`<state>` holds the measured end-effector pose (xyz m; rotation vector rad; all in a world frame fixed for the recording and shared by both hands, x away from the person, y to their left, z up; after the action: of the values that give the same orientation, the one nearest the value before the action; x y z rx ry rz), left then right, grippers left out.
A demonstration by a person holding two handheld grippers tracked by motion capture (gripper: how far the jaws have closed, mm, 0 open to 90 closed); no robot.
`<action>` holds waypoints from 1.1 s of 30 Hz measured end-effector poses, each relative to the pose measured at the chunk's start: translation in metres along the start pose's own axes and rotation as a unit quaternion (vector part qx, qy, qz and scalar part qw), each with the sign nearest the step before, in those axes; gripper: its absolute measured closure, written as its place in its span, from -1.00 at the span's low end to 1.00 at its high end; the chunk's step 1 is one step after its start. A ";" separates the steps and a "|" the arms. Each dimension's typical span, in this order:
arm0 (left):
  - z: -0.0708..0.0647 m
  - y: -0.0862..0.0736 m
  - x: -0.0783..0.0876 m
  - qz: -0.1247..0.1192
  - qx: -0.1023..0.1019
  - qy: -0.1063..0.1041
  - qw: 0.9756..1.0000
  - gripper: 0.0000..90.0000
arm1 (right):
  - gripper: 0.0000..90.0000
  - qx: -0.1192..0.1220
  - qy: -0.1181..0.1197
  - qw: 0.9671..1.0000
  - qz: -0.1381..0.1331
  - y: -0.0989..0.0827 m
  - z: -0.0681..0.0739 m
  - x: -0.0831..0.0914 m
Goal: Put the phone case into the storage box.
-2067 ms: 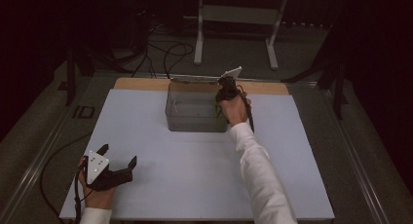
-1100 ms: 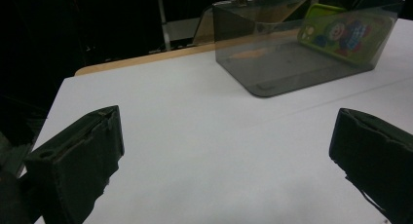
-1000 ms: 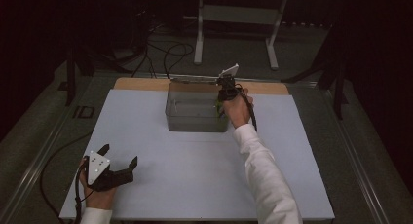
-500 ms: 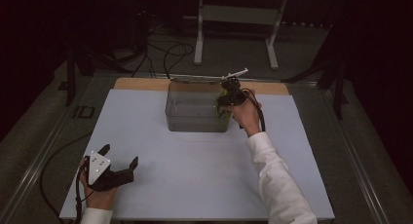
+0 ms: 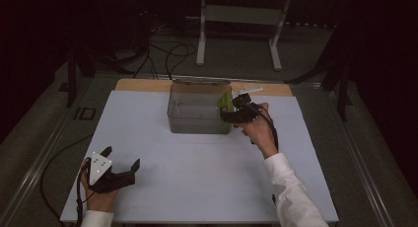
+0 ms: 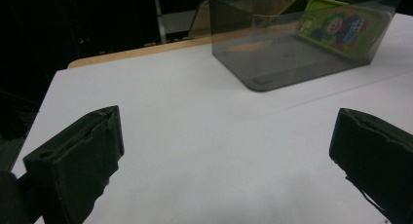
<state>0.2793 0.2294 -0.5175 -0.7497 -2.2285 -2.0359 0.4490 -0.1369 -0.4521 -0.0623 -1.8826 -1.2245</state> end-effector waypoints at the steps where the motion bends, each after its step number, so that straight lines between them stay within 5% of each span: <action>1: 0.000 0.000 0.000 0.002 0.000 0.000 1.000 -1.00 | -0.35 0.000 0.000 1.000 0.000 0.000 0.000 0.000; 7: 0.001 0.000 0.000 0.006 0.003 -0.001 1.000 -1.00 | -0.57 0.006 0.004 1.000 -0.028 -0.018 0.003 0.016; 15: -0.001 0.003 0.001 0.014 0.005 -0.005 1.000 -1.00 | -0.75 0.000 -0.043 0.997 -0.067 -0.050 0.011 0.037; 23: 0.000 0.003 0.001 0.019 0.008 -0.008 1.000 -1.00 | -0.70 0.042 -0.069 0.994 -0.071 -0.072 0.020 0.053; 33: 0.002 0.007 0.007 0.013 0.014 -0.020 1.000 -1.00 | -0.70 0.019 -0.087 0.988 -0.124 -0.112 0.020 0.082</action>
<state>0.2762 0.2332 -0.5092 -0.8186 -2.2521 -1.9906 0.3338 -0.2111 -0.4799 0.0924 -2.1127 -1.3864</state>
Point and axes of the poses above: each handheld gripper's, and its own axes: x roughly backward along the jaws, y roughly out of its top, z roughly to its left, the point moved 5 cm from there along -x, roughly forward along the jaws, and after that the axes turned 12 degrees about x, right-handed, at the moved point
